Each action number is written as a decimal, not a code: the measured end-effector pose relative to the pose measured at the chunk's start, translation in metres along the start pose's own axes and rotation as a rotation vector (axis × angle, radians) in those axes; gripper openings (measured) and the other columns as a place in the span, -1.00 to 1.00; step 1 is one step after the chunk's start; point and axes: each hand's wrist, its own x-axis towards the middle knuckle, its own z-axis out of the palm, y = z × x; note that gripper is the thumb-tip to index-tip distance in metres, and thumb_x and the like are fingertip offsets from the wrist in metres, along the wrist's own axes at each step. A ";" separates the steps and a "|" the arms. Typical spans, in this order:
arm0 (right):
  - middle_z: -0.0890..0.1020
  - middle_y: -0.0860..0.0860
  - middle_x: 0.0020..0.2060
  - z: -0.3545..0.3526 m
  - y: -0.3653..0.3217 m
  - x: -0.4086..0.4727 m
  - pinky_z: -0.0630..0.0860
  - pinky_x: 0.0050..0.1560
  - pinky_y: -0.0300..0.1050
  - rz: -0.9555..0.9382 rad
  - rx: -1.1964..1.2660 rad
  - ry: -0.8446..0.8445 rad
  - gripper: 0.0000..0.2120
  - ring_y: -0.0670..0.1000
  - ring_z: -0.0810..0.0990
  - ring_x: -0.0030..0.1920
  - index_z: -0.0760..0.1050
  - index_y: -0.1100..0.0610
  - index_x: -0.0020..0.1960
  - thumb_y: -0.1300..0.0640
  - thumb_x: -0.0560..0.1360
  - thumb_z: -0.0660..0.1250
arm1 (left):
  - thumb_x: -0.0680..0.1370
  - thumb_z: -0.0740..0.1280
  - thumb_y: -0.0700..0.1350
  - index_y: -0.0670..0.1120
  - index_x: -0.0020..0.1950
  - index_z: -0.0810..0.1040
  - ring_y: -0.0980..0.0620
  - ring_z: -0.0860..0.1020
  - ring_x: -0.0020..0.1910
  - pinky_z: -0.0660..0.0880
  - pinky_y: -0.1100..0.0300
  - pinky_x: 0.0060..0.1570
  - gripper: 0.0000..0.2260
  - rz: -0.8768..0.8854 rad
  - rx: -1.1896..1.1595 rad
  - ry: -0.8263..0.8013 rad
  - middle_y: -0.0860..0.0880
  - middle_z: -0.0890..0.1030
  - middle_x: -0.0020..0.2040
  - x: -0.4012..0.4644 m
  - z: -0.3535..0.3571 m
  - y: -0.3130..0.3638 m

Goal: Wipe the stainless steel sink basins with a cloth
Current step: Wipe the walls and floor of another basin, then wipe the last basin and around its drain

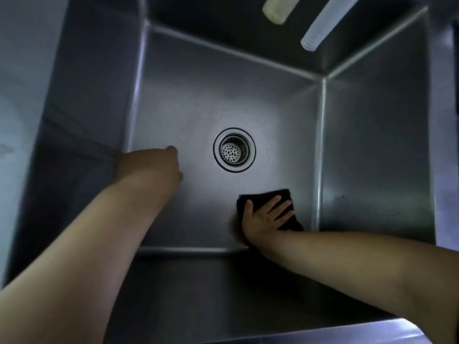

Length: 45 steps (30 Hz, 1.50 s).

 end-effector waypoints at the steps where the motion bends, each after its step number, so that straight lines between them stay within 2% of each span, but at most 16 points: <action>1: -0.24 0.22 0.51 0.008 -0.008 -0.012 -0.25 0.39 0.32 -0.030 -0.026 -0.008 -0.17 0.27 -0.30 0.49 -0.26 0.20 0.53 -0.21 0.55 0.12 | 0.62 0.09 0.00 -0.09 0.25 0.32 -0.07 0.49 -0.04 0.29 0.17 -0.26 -0.74 0.004 -0.004 -0.011 -0.07 0.52 0.11 -0.001 -0.002 0.001; 7: -0.53 0.12 0.37 0.030 -0.046 -0.038 -0.57 0.24 0.27 -0.611 -0.254 -0.082 -0.15 0.22 -0.58 0.36 -0.52 0.11 0.43 -0.28 0.53 -0.02 | 0.61 0.15 -0.06 -0.08 0.26 0.32 -0.03 0.39 -0.16 0.32 0.13 -0.25 -0.75 -0.026 -0.015 -0.022 -0.07 0.52 0.11 -0.002 -0.004 0.004; 9: -0.52 0.12 0.36 0.023 -0.050 -0.033 -0.54 0.29 0.27 -0.822 -0.326 -0.073 -0.17 0.22 -0.58 0.35 -0.49 0.10 0.44 -0.27 0.53 0.00 | 0.61 0.14 -0.04 -0.08 0.27 0.32 -0.05 0.43 -0.12 0.31 0.12 -0.25 -0.74 -0.024 -0.010 -0.025 -0.08 0.52 0.13 -0.003 -0.004 0.004; 11: -0.34 0.15 0.46 0.015 -0.048 -0.025 -0.32 0.39 0.36 -1.075 -0.403 -0.045 -0.18 0.26 -0.41 0.44 -0.29 0.10 0.52 -0.24 0.52 0.09 | 0.62 0.12 0.00 -0.09 0.27 0.32 -0.04 0.43 -0.13 0.30 0.14 -0.27 -0.73 -0.015 -0.005 -0.014 -0.08 0.52 0.12 -0.002 -0.004 0.004; 13: -0.01 0.18 0.52 0.006 -0.040 -0.017 0.00 0.39 0.40 -1.304 -0.490 0.000 -0.22 0.28 -0.08 0.50 0.01 0.09 0.55 -0.21 0.48 0.23 | 0.62 0.11 -0.01 -0.09 0.26 0.32 0.01 0.39 -0.22 0.25 0.18 -0.37 -0.74 -0.014 -0.001 -0.009 -0.07 0.52 0.07 0.000 -0.003 0.003; 17: 0.42 0.10 0.39 -0.020 -0.016 0.001 0.44 0.17 0.19 -1.642 -0.549 0.033 -0.40 0.21 0.47 0.30 0.39 -0.02 0.40 -0.07 0.40 0.41 | 0.62 0.11 -0.01 -0.11 0.23 0.34 -0.03 0.46 -0.14 0.24 0.18 -0.38 -0.75 -0.030 -0.003 -0.006 -0.08 0.52 0.08 0.002 0.002 -0.003; 19: 0.53 0.12 0.28 -0.042 -0.007 0.010 0.51 -0.02 0.05 -1.613 -0.598 -0.006 -0.50 0.22 0.58 0.09 0.48 -0.03 0.33 0.06 0.39 0.43 | 0.61 0.12 0.00 -0.11 0.19 0.37 -0.09 0.52 0.00 0.29 0.16 -0.27 -0.76 -0.028 -0.016 0.037 -0.11 0.54 0.12 -0.001 0.003 -0.004; 20: 0.52 0.14 0.26 -0.057 -0.003 0.014 0.49 -0.03 0.02 -1.485 -0.605 -0.073 -0.51 0.22 0.55 0.05 0.46 -0.01 0.33 0.12 0.42 0.40 | 0.61 0.12 -0.01 -0.11 0.17 0.39 -0.12 0.53 0.04 0.31 0.16 -0.22 -0.76 -0.022 -0.033 0.083 -0.12 0.54 0.13 -0.004 0.004 -0.005; 22: 0.43 0.16 0.27 -0.091 0.004 0.018 0.43 0.07 0.00 -1.129 -0.553 -0.182 -0.50 0.21 0.45 0.13 0.34 0.06 0.40 0.24 0.47 0.27 | 0.60 0.12 -0.04 -0.12 0.17 0.41 -0.15 0.54 0.07 0.34 0.15 -0.18 -0.77 -0.016 -0.056 0.192 -0.14 0.56 0.14 -0.017 0.001 -0.002; 24: 0.44 0.12 0.23 -0.129 0.015 0.019 0.41 0.12 -0.05 -0.920 -0.456 -0.247 -0.52 0.16 0.41 0.19 0.34 0.10 0.37 0.30 0.46 0.22 | 0.60 0.13 -0.09 -0.12 0.17 0.43 -0.15 0.56 0.05 0.42 0.13 -0.13 -0.78 0.006 -0.025 0.282 -0.14 0.58 0.11 -0.033 -0.005 0.005; 28: 0.49 0.02 0.12 -0.197 0.027 -0.006 0.46 0.02 -0.13 -0.939 -0.224 -0.166 -0.59 0.04 0.46 0.11 0.41 0.05 0.32 0.25 0.49 0.26 | 0.59 0.15 -0.10 -0.08 0.31 0.40 -0.13 0.56 0.06 0.47 0.11 -0.06 -0.71 0.037 0.005 0.332 -0.10 0.59 0.13 -0.081 -0.022 0.019; 31: 0.52 -0.02 0.10 -0.234 0.027 -0.041 0.42 -0.01 -0.21 -0.934 -0.020 -0.125 -0.62 0.02 0.52 0.06 0.46 0.02 0.28 0.20 0.48 0.31 | 0.58 0.16 -0.03 0.03 0.41 0.33 -0.12 0.56 0.10 0.48 0.13 -0.05 -0.62 0.026 -0.193 0.412 -0.05 0.58 0.19 -0.136 -0.029 0.034; 35: 0.55 -0.07 0.08 -0.268 0.018 -0.095 0.54 -0.01 -0.10 -0.958 0.181 -0.168 -0.67 0.02 0.60 -0.04 0.49 0.00 0.22 0.17 0.46 0.34 | 0.58 0.17 0.04 0.09 0.46 0.26 -0.08 0.57 0.10 0.53 0.06 0.01 -0.57 0.020 -0.372 0.500 0.00 0.59 0.21 -0.214 -0.026 0.047; 39: 0.53 -0.19 0.03 -0.289 0.007 -0.148 0.42 -0.15 -0.38 -1.036 0.259 -0.124 -0.67 -0.09 0.57 -0.04 0.49 -0.11 0.18 0.13 0.44 0.35 | 0.57 0.20 0.05 0.13 0.44 0.30 -0.02 0.54 0.18 0.50 0.10 0.09 -0.57 -0.061 -0.485 0.575 0.07 0.57 0.25 -0.272 -0.025 0.034; 42: 0.62 -0.11 -0.12 -0.294 -0.005 -0.193 0.60 -0.24 -0.10 -1.071 0.386 -0.216 -0.66 -0.06 0.64 -0.20 0.46 -0.30 0.02 0.16 0.45 0.34 | 0.55 0.20 0.05 0.13 0.37 0.38 0.02 0.53 0.17 0.45 0.16 0.03 -0.63 -0.102 -0.552 0.638 0.10 0.58 0.21 -0.300 -0.032 0.014; 45: 0.65 -0.08 -0.19 -0.290 -0.024 -0.238 0.61 -0.22 0.00 -1.174 0.425 -0.233 -0.71 -0.07 0.65 -0.24 0.48 -0.23 0.00 0.17 0.47 0.35 | 0.55 0.21 0.04 0.10 0.30 0.45 0.02 0.56 0.10 0.44 0.18 -0.05 -0.68 -0.097 -0.607 0.702 0.06 0.61 0.16 -0.318 -0.041 -0.009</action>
